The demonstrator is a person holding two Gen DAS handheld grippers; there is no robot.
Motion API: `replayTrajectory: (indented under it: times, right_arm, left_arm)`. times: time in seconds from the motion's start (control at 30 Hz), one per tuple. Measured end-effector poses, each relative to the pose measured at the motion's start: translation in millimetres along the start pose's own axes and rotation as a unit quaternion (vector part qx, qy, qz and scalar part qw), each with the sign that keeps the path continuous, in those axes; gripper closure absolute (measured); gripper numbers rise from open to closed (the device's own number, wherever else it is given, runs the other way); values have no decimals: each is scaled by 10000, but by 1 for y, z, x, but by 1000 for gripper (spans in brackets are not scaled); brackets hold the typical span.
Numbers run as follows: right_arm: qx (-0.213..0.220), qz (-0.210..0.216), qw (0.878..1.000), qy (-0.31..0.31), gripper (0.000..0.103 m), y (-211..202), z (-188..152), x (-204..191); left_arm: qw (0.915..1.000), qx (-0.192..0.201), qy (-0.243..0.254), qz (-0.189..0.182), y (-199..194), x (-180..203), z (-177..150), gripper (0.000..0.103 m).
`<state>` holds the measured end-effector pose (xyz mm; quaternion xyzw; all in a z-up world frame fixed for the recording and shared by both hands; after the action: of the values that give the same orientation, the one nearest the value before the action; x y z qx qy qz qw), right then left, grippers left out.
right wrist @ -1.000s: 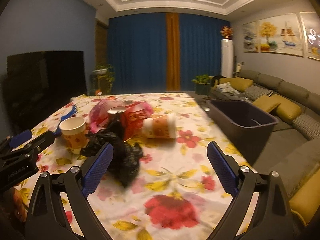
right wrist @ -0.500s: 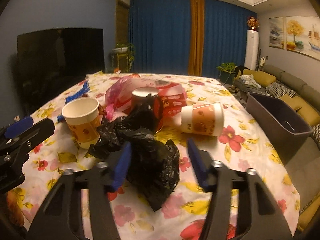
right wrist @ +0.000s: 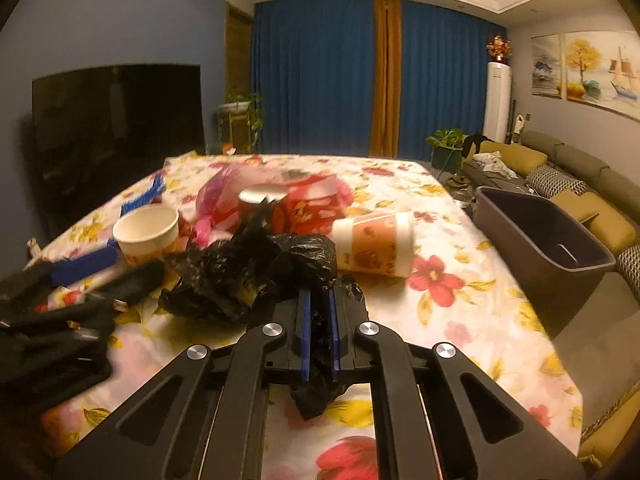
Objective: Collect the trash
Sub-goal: 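Carry the black bags in both grippers to the grey bin and release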
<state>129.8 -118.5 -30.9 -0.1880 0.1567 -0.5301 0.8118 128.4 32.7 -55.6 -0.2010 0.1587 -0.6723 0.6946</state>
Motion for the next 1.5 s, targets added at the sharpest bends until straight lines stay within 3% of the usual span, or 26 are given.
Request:
replayTrajectory:
  times: [0.2, 0.3, 0.37, 0.43, 0.77, 1.1, 1.3, 1.5]
  right_arm:
    - [125, -28, 9999, 58, 94, -16, 1, 13]
    - [177, -28, 9998, 114, 95, -21, 2, 19]
    - [213, -28, 9997, 143, 95, -24, 2, 22]
    - [251, -29, 9995, 172, 95, -28, 3, 25]
    - [467, -96, 9987, 171, 94, -50, 13, 38]
    - [618, -113, 9980, 97, 94, -63, 31, 44]
    - [877, -305, 9956, 95, 94, -78, 55, 62]
    - [1181, -848, 9892, 182, 94, -98, 84, 103]
  left_arm:
    - [9979, -616, 172, 30, 36, 21, -9, 64]
    - [9957, -922, 39, -17, 48, 20, -13, 81]
    - [9950, -996, -8, -82, 50, 20, -14, 98]
    - [9950, -986, -38, -153, 50, 20, -14, 103]
    - [9974, -482, -264, -475, 14, 7, 1, 103]
    - [9976, 60, -70, -689, -22, 15, 45, 103]
    - [9944, 459, 286, -909, -38, 46, 85, 103]
    - [9887, 601, 525, -1273, -29, 95, 120, 103]
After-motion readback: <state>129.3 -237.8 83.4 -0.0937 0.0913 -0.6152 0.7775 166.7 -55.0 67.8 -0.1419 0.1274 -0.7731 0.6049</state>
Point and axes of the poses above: each gripper's, at about its wrist camera, not at the fingertips, and y roughly the way its jaws point, x to its right, z to its top, the point moved 5 cm from there along y, roughly the way its jaws point, and after that the axes turned 6 degrees about z, right-handed, at the moved point
